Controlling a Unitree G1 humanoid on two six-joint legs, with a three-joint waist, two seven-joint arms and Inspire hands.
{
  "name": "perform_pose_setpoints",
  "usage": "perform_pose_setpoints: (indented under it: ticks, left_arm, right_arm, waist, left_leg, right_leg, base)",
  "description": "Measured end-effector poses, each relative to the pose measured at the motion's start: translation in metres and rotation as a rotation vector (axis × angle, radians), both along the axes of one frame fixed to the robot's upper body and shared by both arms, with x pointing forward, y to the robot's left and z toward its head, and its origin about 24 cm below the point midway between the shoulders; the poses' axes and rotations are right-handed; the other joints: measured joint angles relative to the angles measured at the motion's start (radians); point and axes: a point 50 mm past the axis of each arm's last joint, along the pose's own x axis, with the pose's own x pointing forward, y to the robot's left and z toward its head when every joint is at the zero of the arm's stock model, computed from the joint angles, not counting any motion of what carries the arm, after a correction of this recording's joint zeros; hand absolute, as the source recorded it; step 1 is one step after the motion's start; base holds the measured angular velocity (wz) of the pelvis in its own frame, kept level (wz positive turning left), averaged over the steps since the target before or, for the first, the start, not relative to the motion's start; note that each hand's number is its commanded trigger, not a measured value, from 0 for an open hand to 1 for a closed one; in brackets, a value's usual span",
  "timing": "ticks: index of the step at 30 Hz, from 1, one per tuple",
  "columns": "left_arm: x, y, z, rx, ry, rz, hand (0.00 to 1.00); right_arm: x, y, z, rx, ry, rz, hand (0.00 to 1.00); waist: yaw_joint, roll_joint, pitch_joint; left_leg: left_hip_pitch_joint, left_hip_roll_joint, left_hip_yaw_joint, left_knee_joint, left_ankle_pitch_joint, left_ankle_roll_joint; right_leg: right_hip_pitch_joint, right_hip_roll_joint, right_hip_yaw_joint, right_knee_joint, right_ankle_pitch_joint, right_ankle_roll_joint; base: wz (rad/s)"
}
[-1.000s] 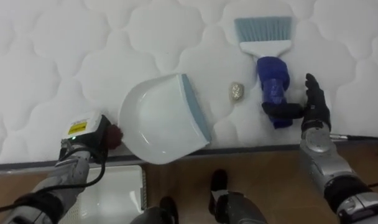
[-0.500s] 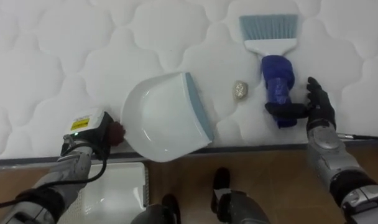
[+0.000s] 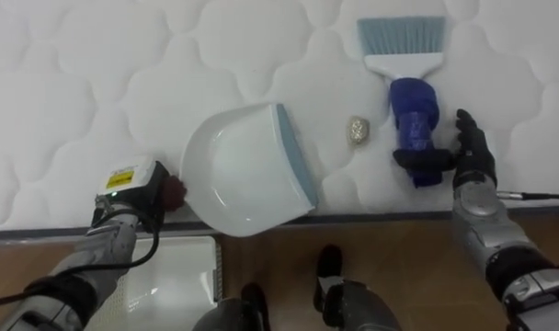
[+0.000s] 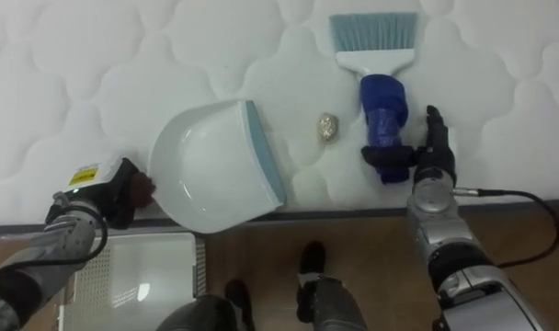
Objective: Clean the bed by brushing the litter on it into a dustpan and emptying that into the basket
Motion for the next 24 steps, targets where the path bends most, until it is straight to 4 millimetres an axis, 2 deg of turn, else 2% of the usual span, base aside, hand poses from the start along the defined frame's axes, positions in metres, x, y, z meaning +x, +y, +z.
perform_pose_setpoints:
  ticks: [3, 9, 14, 18, 24]
  left_arm:
    - [0.002, -0.002, 0.002, -0.002, -0.006, -0.004, 1.00]
    - [0.003, -0.002, 0.002, -0.004, -0.010, -0.007, 1.00]
    - [0.003, -0.003, 0.002, -0.005, -0.009, -0.009, 1.00]
    - [0.003, -0.004, 0.002, -0.007, -0.008, -0.010, 1.00]
    - [0.003, -0.005, 0.001, -0.010, -0.010, -0.010, 1.00]
  right_arm:
    - [0.006, 0.002, 0.007, -0.010, -0.029, -0.030, 0.00]
    - [0.013, 0.007, 0.017, -0.018, -0.066, -0.059, 0.00]
    - [0.026, 0.012, 0.034, -0.021, -0.122, -0.060, 0.00]
    - [0.027, 0.015, 0.035, -0.022, -0.126, -0.059, 0.00]
    - [0.022, 0.019, 0.024, -0.029, -0.086, -0.011, 0.00]
  waist:
    - [-0.001, 0.000, 0.0002]
    - [0.000, -0.001, 0.0007]
    - [0.005, -0.004, 0.0026]
    - [0.005, -0.005, 0.0031]
    - [0.006, -0.006, 0.0035]
  left_leg:
    - [-0.011, -0.011, 0.002, 0.001, 0.004, 0.004]
    - [-0.011, -0.011, 0.006, 0.001, 0.005, 0.006]
    - [-0.010, -0.011, 0.005, -0.001, 0.005, 0.006]
    - [-0.010, -0.012, -0.001, -0.001, 0.005, 0.006]
    - [-0.011, -0.012, -0.003, 0.001, 0.005, 0.006]
  right_leg:
    - [-0.020, -0.011, 0.006, 0.020, -0.004, 0.001]
    - [-0.021, -0.013, 0.008, 0.022, -0.004, 0.001]
    - [-0.020, -0.013, 0.006, 0.021, -0.005, 0.002]
    - [-0.017, -0.013, 0.003, 0.020, -0.006, 0.003]
    - [-0.014, -0.013, 0.000, 0.020, -0.007, 0.004]
  base:
    - [0.03]
    - [0.00]
    - [0.00]
    - [0.02]
    - [0.00]
